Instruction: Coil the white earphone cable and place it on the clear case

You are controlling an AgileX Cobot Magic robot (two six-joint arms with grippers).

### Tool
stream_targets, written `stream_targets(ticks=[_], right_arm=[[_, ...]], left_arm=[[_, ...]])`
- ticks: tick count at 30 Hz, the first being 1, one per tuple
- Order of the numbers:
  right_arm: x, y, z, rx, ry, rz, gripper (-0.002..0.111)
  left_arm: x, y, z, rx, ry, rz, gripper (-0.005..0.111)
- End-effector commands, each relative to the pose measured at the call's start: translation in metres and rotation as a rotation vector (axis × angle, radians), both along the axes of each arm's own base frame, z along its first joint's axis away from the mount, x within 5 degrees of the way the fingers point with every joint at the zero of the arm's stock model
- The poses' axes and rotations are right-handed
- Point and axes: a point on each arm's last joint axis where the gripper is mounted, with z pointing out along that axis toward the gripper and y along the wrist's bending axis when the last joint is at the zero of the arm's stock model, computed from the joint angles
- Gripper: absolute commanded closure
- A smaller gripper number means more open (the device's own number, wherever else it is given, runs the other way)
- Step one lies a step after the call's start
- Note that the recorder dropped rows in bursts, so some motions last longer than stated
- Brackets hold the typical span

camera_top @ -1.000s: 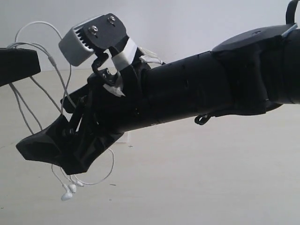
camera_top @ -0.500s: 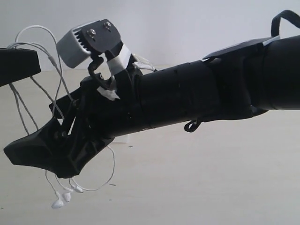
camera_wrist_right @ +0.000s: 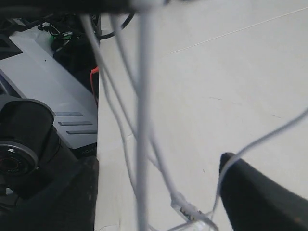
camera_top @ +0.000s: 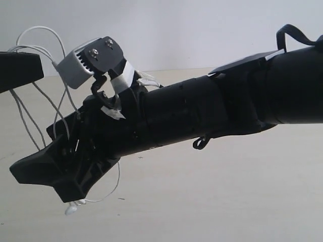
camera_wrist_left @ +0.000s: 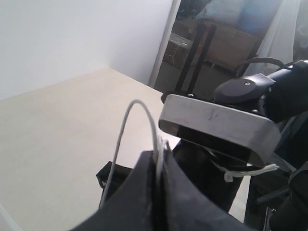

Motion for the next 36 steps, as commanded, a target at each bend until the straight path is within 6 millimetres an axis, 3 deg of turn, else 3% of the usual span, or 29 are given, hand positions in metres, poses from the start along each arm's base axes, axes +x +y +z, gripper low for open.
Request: stream_targets(ticks=[1, 8, 13, 18, 30, 36], right_arm=[[-0.0011, 0.0023, 0.0, 0.015, 0.012, 0.02, 0.045], [-0.0013, 0.0023, 0.0, 0.016, 0.012, 0.021, 0.045], [-0.0009, 0.0022, -0.0002, 0.014, 0.013, 0.016, 0.034], [-0.0004, 0.0022, -0.0004, 0.011, 0.011, 0.011, 0.034], [0.0008, 0.002, -0.0011, 0.003, 0.007, -0.002, 0.046], [0.0008, 0.002, -0.0011, 0.003, 0.007, -0.002, 0.046]], left_arm=[[-0.0002, 0.0006, 0.0029, -0.012, -0.006, 0.008, 0.107], [-0.0001, 0.0007, 0.0029, -0.012, -0.006, 0.01, 0.107], [0.0014, 0.0017, 0.0029, -0.013, -0.004, 0.03, 0.107], [0.0035, 0.0037, 0.0068, -0.058, -0.006, 0.075, 0.107], [0.0035, 0.0062, 0.0086, -0.075, 0.007, 0.123, 0.107], [0.0041, 0.0065, 0.0098, -0.092, 0.007, 0.13, 0.107]])
